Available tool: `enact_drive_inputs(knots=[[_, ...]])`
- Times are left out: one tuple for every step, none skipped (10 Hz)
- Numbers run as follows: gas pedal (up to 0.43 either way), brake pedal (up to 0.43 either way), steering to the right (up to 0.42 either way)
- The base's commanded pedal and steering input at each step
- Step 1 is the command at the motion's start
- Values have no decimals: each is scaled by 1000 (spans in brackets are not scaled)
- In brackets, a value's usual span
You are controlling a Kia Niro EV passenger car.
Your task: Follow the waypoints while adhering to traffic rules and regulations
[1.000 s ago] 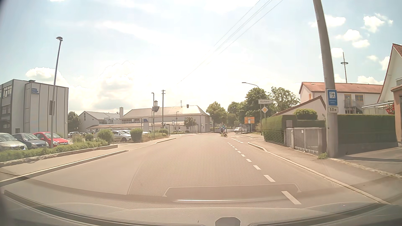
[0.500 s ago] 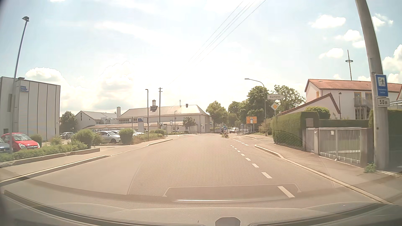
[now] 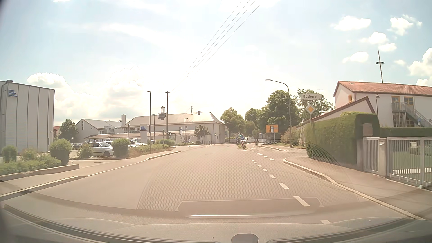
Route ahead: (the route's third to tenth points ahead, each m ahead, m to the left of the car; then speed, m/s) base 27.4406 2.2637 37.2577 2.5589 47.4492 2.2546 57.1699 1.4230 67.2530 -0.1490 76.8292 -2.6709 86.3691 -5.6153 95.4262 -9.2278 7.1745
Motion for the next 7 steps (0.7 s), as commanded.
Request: enact_drive_inputs(knots=[[138, 0, 2], [138, 0, 2], [138, 0, 1], [138, 0, 0], [138, 0, -2], [138, 0, -4], [138, 0, -4]])
